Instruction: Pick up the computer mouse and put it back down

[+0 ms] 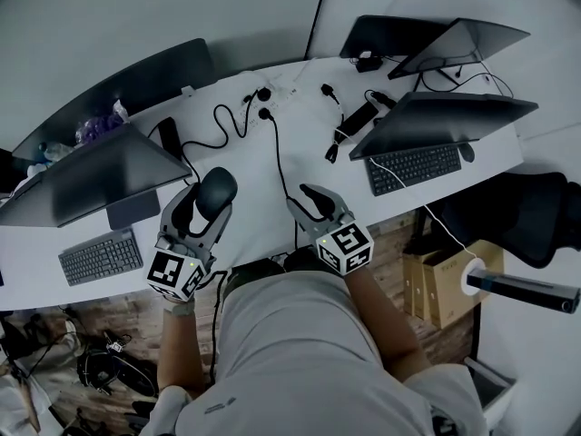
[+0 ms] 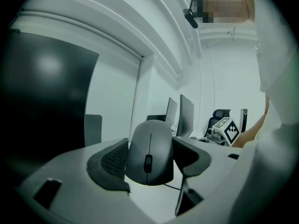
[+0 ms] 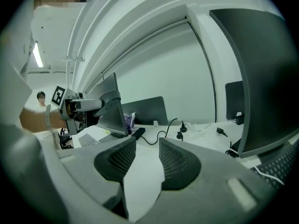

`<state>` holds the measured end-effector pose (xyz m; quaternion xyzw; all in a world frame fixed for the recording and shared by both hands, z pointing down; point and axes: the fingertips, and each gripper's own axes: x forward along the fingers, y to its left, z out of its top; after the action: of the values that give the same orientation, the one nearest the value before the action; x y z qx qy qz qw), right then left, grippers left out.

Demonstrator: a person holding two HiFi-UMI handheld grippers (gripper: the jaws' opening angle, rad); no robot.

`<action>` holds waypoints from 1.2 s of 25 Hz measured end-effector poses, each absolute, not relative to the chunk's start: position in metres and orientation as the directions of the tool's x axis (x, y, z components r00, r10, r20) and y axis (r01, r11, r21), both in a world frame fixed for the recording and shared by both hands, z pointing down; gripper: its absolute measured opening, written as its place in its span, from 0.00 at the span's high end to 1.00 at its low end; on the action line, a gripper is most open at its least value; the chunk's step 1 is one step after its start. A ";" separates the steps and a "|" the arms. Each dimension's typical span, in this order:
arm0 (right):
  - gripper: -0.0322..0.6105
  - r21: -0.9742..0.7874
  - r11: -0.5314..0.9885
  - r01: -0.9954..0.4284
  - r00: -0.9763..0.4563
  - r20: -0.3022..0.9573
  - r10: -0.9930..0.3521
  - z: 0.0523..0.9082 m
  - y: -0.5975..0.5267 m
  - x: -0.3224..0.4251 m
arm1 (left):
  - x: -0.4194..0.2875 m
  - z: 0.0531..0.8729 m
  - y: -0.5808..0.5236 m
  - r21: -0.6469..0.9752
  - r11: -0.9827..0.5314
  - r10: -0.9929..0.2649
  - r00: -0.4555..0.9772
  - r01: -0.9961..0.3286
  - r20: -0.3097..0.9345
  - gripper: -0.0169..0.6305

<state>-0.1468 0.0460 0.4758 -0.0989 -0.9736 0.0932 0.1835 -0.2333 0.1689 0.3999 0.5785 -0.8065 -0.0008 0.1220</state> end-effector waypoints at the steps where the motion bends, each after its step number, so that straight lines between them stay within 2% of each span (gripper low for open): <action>1: 0.71 -0.218 0.965 0.148 -0.915 0.339 0.217 0.476 0.045 -0.145 | -0.233 0.401 0.166 0.145 0.321 -0.936 -0.290 -0.936 0.199 0.53; 18: 0.71 -0.217 0.971 -0.104 -0.931 0.366 -0.018 0.489 0.005 -0.082 | -0.202 0.427 0.096 0.175 0.087 -0.969 -0.042 -0.981 0.245 0.53; 30: 0.71 -0.238 0.921 -0.308 -0.899 0.388 -0.201 0.499 -0.030 -0.023 | -0.156 0.454 0.029 0.189 -0.122 -0.933 0.178 -0.974 0.313 0.53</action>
<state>-0.0230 -0.0299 0.4993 0.1320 -0.9632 0.1482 0.1812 -0.1558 0.0288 0.4535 0.7466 -0.6386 0.0586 0.1769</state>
